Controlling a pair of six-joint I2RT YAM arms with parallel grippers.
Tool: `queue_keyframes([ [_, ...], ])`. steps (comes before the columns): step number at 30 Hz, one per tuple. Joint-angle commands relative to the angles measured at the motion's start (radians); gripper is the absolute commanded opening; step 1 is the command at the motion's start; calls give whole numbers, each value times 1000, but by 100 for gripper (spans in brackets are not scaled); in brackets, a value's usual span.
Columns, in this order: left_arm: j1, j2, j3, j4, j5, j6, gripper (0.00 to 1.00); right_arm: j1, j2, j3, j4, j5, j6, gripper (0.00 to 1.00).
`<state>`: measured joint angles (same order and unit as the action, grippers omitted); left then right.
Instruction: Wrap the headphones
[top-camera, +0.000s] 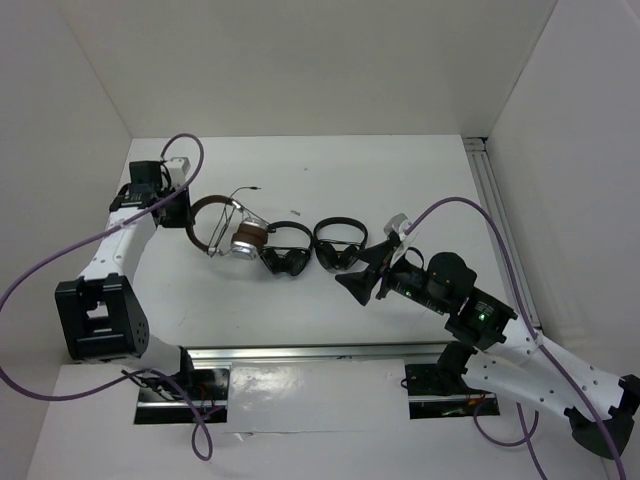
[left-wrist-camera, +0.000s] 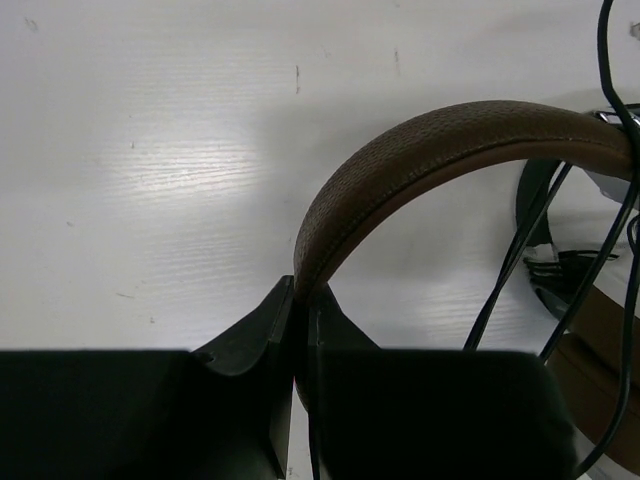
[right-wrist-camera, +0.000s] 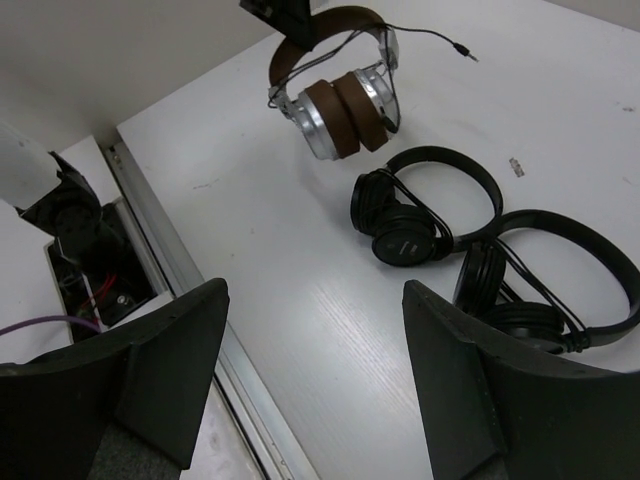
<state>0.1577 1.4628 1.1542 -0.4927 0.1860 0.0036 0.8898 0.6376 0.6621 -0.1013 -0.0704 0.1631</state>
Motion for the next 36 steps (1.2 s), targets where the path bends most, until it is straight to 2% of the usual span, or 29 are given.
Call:
queue_keyframes([
  [1, 38, 85, 25, 23, -37, -57, 0, 6, -13, 27, 32, -42, -7, 77],
  [4, 103, 111, -17, 23, -39, -160, 0, 6, -3, 18, 54, -51, -7, 77],
  [9, 148, 5, -162, 143, -95, -236, 0, 6, 22, 18, 54, -63, -7, 77],
  [15, 171, 20, -162, 152, -86, -260, 0, 6, 22, 18, 45, -54, -7, 77],
  [19, 171, 21, -185, 166, -128, -290, 0, 15, 33, 36, 25, -54, -7, 77],
  [24, 171, 94, -152, 166, -92, -290, 0, 24, 33, 48, 14, -31, -7, 77],
  [26, 171, 103, -171, 181, -92, -300, 3, 24, 33, 59, 5, -31, -7, 77],
  [30, 171, 113, -171, 181, -54, -300, 16, 24, 53, 93, -6, -31, -7, 77],
  [35, 171, 113, -198, 201, 1, -300, 17, 24, 62, 114, -15, -31, -7, 77],
  [36, 171, 100, -198, 201, 1, -300, 15, 24, 62, 123, -15, -31, 2, 77],
])
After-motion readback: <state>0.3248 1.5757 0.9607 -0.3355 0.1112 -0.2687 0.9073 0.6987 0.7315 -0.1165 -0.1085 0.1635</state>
